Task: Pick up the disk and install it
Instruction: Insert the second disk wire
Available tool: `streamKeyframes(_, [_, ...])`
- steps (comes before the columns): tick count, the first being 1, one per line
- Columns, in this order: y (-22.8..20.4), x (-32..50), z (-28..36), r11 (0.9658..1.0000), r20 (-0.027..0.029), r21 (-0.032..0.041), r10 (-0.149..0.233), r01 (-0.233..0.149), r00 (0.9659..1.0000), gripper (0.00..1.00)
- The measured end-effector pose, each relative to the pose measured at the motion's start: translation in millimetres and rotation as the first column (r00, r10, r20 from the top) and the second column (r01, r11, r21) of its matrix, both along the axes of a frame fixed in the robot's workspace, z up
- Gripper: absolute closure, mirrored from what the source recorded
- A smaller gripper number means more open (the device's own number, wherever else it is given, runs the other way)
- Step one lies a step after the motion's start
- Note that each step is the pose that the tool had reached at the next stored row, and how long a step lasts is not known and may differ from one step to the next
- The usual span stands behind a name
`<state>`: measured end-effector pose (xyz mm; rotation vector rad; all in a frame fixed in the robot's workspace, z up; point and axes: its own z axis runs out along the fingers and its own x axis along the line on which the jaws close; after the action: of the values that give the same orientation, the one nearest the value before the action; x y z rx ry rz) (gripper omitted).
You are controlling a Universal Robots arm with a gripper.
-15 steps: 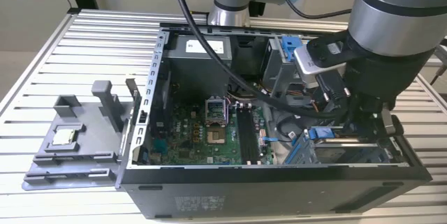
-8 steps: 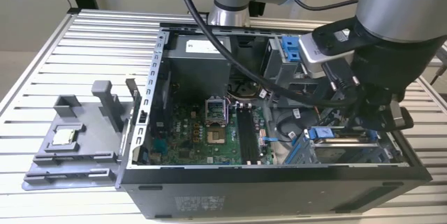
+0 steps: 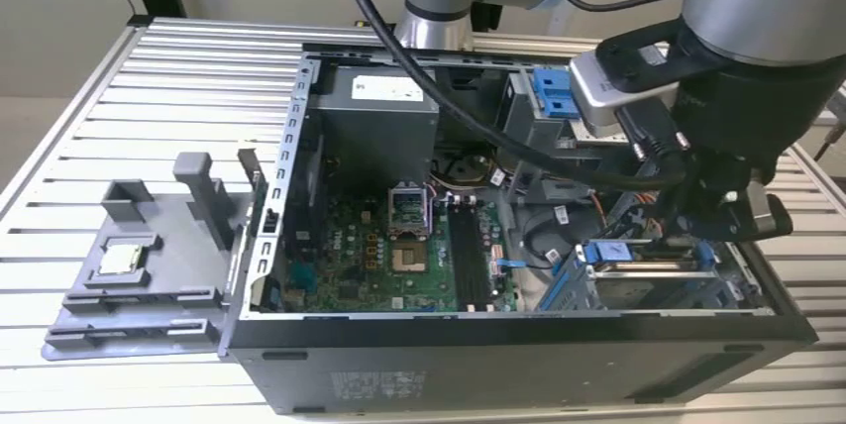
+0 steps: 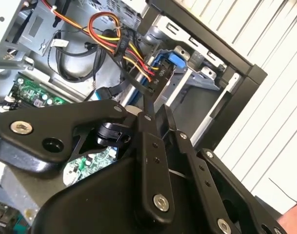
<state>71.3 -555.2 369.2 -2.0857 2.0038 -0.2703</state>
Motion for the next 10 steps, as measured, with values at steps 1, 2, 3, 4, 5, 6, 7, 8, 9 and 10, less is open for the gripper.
streamKeyframes(1, [0.0, 0.0, 3.3, 1.0, 0.0, -0.0001, 0.0, 0.0, 1.0, 0.0])
streamKeyframes(2, [0.0, 0.0, 6.9, 1.0, 0.0, -0.0001, 0.0, 0.0, 1.0, 0.0])
streamKeyframes(3, [0.0, 0.0, 10.5, 1.0, 0.0, -0.0001, 0.0, 0.0, 1.0, 0.0])
streamKeyframes(4, [0.0, -0.1, 13.8, 1.0, 0.0, 0.0, 0.0, 0.0, 1.0, 0.0])
streamKeyframes(5, [0.0, -0.1, 16.9, 1.0, -0.0001, -0.0002, 0.0, 0.0, 1.0, 0.0])
streamKeyframes(6, [0.0, -0.1, 20.2, 1.0, 0.0, -0.0001, 0.0, 0.0, 1.0, 0.0])
streamKeyframes(7, [0.0, -0.1, 23.1, 1.0, 0.0, 0.0, 0.0, 0.0, 1.0, 1.0])
streamKeyframes(8, [0.0, -0.2, 25.4, 1.0, 0.0, -0.0001, 0.0, 0.0, 1.0, 1.0])
streamKeyframes(9, [0.0, -0.2, 27.1, 1.0, 0.0, 0.0, 0.0, 0.0, 1.0, 1.0])
streamKeyframes(10, [0.0, -0.2, 28.2, 1.0, 0.0, 0.0, 0.0, 0.0, 1.0, 1.0])
